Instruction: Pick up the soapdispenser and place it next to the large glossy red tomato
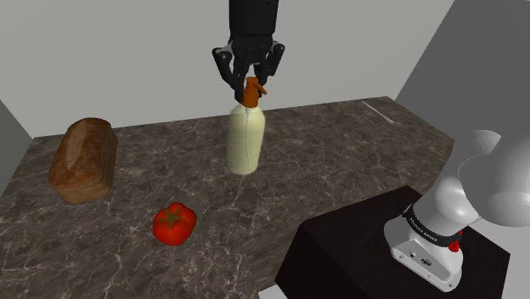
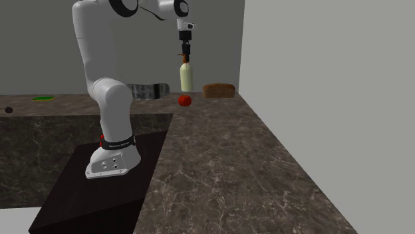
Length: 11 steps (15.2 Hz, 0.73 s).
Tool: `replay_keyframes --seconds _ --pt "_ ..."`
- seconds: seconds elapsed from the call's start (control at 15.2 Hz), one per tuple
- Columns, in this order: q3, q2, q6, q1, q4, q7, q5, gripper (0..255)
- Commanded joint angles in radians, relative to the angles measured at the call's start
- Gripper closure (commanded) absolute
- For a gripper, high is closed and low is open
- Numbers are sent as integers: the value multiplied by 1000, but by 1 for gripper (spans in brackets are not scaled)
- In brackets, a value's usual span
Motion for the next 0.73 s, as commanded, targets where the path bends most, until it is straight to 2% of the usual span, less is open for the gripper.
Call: replay_keyframes --seconds 0.0,0.66 --pt "0 -2 29 0 -30 -1 0 255" --pt "0 -3 164 0 -165 1 0 255"
